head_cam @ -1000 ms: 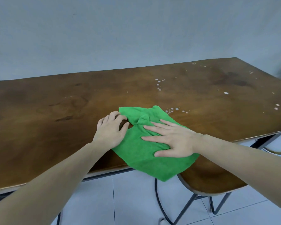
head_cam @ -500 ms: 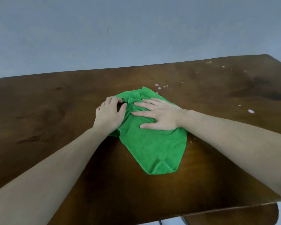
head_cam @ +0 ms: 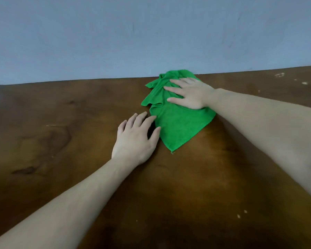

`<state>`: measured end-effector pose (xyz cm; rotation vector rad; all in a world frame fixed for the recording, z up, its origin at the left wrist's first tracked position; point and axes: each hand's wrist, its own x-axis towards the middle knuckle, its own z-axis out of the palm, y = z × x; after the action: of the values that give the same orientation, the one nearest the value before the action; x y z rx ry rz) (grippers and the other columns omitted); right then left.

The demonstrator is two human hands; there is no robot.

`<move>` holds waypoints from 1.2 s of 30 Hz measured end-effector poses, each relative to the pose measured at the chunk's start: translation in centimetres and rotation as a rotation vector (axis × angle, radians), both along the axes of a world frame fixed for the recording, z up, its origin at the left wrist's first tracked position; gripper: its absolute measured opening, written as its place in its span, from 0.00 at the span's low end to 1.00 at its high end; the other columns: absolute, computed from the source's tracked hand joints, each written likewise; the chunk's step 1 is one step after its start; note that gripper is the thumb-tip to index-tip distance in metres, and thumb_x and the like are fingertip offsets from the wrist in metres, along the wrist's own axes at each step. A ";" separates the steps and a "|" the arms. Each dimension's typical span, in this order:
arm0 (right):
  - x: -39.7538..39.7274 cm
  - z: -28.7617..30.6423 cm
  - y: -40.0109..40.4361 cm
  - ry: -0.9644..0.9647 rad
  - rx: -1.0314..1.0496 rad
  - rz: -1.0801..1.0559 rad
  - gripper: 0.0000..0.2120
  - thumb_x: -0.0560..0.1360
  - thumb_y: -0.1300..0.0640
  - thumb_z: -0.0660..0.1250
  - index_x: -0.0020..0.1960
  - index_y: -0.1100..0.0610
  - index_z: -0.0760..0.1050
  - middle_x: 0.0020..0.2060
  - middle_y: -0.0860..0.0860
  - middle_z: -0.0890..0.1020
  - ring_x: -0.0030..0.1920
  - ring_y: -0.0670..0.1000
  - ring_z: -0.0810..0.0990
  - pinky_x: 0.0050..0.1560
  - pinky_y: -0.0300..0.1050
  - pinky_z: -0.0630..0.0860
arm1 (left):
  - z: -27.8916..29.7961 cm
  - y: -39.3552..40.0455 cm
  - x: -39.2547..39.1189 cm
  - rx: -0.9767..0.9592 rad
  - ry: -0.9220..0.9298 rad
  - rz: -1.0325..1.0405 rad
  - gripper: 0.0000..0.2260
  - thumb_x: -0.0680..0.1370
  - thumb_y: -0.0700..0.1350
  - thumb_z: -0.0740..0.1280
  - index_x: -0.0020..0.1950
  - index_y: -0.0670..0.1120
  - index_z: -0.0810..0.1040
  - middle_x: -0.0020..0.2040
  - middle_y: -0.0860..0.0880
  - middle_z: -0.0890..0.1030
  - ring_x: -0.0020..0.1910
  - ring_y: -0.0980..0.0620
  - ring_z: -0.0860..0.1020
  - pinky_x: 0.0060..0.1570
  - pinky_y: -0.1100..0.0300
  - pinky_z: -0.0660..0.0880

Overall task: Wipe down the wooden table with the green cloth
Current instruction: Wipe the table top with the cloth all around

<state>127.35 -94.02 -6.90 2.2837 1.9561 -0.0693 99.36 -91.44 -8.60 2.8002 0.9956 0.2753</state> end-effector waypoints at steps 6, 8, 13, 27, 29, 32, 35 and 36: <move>3.4 0.3 2.1 0.078 0.009 -0.054 0.36 0.76 0.25 0.38 0.80 0.38 0.48 0.81 0.44 0.49 0.80 0.54 0.50 0.78 0.56 0.47 | 0.8 -0.3 0.0 -0.050 0.043 0.015 0.25 0.81 0.64 0.45 0.77 0.62 0.60 0.79 0.57 0.58 0.79 0.55 0.51 0.77 0.49 0.46; 3.9 0.4 1.8 0.104 0.021 -0.085 0.35 0.76 0.26 0.40 0.80 0.36 0.50 0.81 0.43 0.50 0.80 0.54 0.51 0.78 0.57 0.47 | 1.1 -0.4 0.0 -0.062 0.052 0.023 0.25 0.81 0.64 0.45 0.76 0.62 0.61 0.79 0.58 0.58 0.79 0.55 0.51 0.77 0.48 0.47; 3.7 0.3 0.1 0.096 0.029 -0.199 0.36 0.75 0.25 0.38 0.80 0.36 0.47 0.81 0.43 0.48 0.80 0.55 0.50 0.78 0.59 0.48 | 1.3 -0.6 0.1 -0.061 0.058 0.034 0.24 0.81 0.63 0.47 0.76 0.62 0.62 0.79 0.57 0.59 0.79 0.55 0.51 0.77 0.49 0.47; -6.2 0.3 -9.8 0.077 0.020 -0.239 0.39 0.77 0.28 0.39 0.82 0.47 0.43 0.81 0.52 0.44 0.81 0.57 0.45 0.79 0.56 0.44 | 2.3 -2.3 -2.0 -0.164 -0.269 0.043 0.17 0.82 0.56 0.59 0.69 0.53 0.72 0.70 0.53 0.71 0.66 0.54 0.72 0.65 0.48 0.73; -9.1 0.3 -11.6 0.073 0.019 -0.226 0.38 0.78 0.28 0.40 0.82 0.47 0.43 0.81 0.52 0.44 0.81 0.57 0.45 0.79 0.56 0.44 | 2.5 -3.4 -3.4 -0.181 -0.232 0.023 0.17 0.82 0.56 0.58 0.68 0.53 0.72 0.71 0.53 0.70 0.67 0.53 0.70 0.67 0.49 0.72; -13.7 0.2 -14.6 0.083 0.019 -0.202 0.36 0.79 0.30 0.40 0.82 0.47 0.43 0.81 0.51 0.43 0.80 0.57 0.44 0.79 0.57 0.44 | 2.7 -5.7 -6.5 -0.220 -0.181 -0.018 0.17 0.83 0.56 0.56 0.68 0.53 0.73 0.71 0.53 0.69 0.68 0.52 0.70 0.68 0.47 0.70; -18.4 0.1 -17.8 0.092 0.008 -0.173 0.35 0.80 0.32 0.40 0.82 0.46 0.43 0.81 0.50 0.43 0.80 0.57 0.44 0.79 0.58 0.44 | 2.8 -8.3 -10.0 -0.208 -0.198 -0.078 0.17 0.83 0.56 0.55 0.67 0.52 0.73 0.69 0.53 0.71 0.65 0.51 0.73 0.66 0.45 0.69; -19.9 0.1 -18.9 0.093 0.007 -0.167 0.34 0.80 0.32 0.40 0.82 0.46 0.43 0.81 0.50 0.43 0.80 0.57 0.44 0.79 0.58 0.44 | 2.8 -9.2 -11.2 -0.213 -0.203 -0.088 0.16 0.83 0.56 0.55 0.67 0.52 0.72 0.68 0.54 0.71 0.64 0.52 0.73 0.66 0.46 0.69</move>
<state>107.46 -112.95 -6.78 2.4862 1.8042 -0.1886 88.20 -100.61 -5.82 2.5557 0.8034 0.4068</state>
